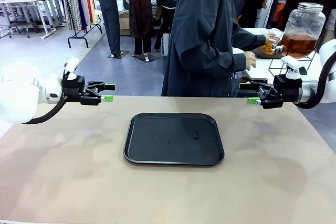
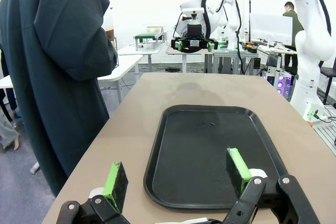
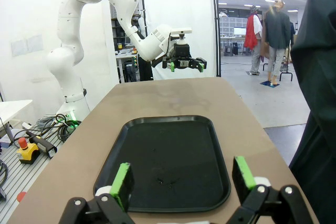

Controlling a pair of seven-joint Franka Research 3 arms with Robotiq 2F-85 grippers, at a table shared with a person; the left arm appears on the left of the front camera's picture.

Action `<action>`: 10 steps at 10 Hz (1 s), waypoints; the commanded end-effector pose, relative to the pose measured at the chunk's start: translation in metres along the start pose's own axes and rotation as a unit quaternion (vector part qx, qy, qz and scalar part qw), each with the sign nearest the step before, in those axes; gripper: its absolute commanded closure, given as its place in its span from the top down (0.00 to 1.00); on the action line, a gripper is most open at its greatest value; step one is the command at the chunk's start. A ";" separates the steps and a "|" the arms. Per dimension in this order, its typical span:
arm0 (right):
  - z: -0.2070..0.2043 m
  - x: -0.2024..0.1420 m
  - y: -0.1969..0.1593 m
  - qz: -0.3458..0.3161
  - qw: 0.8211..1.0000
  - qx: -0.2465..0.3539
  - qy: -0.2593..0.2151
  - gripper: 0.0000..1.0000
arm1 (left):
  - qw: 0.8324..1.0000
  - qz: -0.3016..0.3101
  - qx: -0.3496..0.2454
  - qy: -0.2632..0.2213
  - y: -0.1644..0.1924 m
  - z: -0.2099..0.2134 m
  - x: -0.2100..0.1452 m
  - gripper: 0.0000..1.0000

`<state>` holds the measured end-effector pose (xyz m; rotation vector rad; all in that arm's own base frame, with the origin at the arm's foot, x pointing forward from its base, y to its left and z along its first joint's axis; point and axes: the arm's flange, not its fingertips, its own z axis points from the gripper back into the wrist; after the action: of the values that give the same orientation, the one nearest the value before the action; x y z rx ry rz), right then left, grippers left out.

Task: Pour the drink into the iced cup.
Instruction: Open the gripper to release the iced cup you were holding.

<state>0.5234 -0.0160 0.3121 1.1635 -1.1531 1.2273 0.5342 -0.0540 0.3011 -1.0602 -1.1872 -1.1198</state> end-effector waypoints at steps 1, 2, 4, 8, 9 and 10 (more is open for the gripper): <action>-0.001 0.003 -0.001 0.001 1.000 0.004 0.002 1.00 | 1.000 -0.002 0.001 0.000 0.001 0.000 0.002 1.00; -0.001 0.003 -0.001 0.001 1.000 0.004 0.002 1.00 | 1.000 -0.002 0.001 0.000 0.001 0.000 0.002 1.00; -0.001 0.003 -0.001 0.001 1.000 0.004 0.002 1.00 | 1.000 -0.002 0.001 0.000 0.001 0.000 0.002 1.00; -0.001 0.003 -0.001 0.001 1.000 0.004 0.002 1.00 | 1.000 -0.002 0.001 0.000 0.001 0.000 0.002 1.00; -0.001 0.003 -0.001 0.001 1.000 0.004 0.002 1.00 | 1.000 -0.002 0.001 0.000 0.001 0.000 0.002 1.00; -0.001 0.003 -0.001 0.001 1.000 0.004 0.002 1.00 | 1.000 -0.002 0.001 0.000 0.001 0.000 0.002 1.00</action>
<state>0.5234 -0.0160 0.3121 1.1635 -1.1531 1.2273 0.5342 -0.0540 0.3011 -1.0602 -1.1872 -1.1198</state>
